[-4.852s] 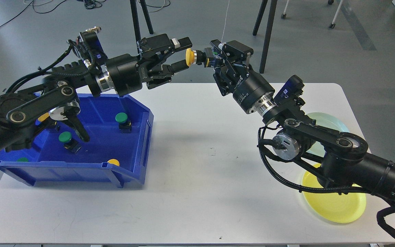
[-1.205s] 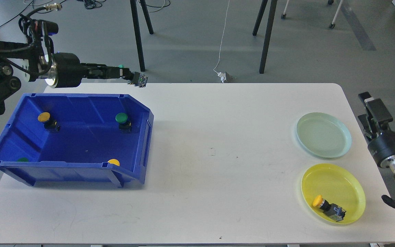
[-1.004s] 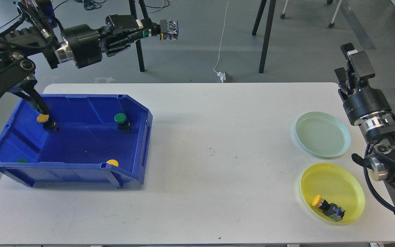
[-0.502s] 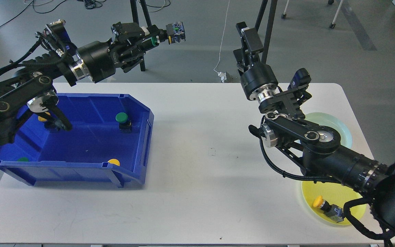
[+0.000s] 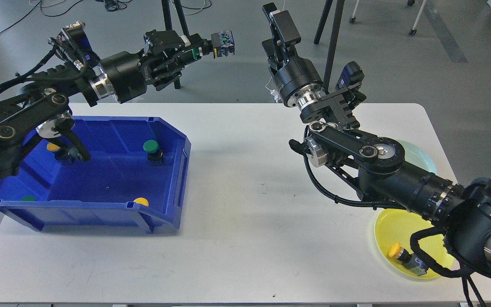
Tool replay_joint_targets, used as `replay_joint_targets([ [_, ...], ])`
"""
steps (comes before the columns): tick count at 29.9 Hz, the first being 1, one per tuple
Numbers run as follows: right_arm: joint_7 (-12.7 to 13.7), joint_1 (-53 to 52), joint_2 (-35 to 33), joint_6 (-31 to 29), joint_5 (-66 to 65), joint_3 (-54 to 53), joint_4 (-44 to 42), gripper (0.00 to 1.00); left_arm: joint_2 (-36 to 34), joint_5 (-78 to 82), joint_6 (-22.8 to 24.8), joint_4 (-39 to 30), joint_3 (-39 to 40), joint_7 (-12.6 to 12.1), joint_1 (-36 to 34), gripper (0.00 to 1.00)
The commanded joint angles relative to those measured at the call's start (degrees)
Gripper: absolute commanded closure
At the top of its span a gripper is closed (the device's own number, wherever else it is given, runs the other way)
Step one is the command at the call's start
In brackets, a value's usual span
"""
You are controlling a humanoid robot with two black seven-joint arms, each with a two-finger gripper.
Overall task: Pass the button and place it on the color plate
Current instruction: 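Lift the green button with the left gripper toward the right gripper, then grasp the green button with the right gripper and release the left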
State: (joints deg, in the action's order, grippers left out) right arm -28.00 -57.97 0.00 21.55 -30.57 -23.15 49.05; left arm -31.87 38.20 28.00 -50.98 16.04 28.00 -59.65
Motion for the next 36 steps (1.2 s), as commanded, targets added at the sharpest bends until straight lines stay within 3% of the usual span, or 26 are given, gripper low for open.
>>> replay_joint_targets([
  [1,0.0,-1.6,0.0,-2.3,0.1,3.7,-0.6,0.01,0.0,0.1,0.0,0.0,0.0,0.0,-0.1,0.88],
  [14,0.0,-1.9,0.0,-9.2,0.5,4.6,-0.4,0.03,0.0,1.1,0.0,0.0,0.1,0.0,-0.1,0.87],
  [31,0.0,-2.9,0.0,-13.4,3.2,4.8,-0.4,0.35,0.2,2.5,0.0,0.0,0.2,0.0,-0.1,0.86],
  [36,0.0,-2.9,0.0,-13.4,3.4,7.0,-0.4,0.38,0.3,2.5,0.0,0.0,0.2,0.0,-0.1,0.86],
])
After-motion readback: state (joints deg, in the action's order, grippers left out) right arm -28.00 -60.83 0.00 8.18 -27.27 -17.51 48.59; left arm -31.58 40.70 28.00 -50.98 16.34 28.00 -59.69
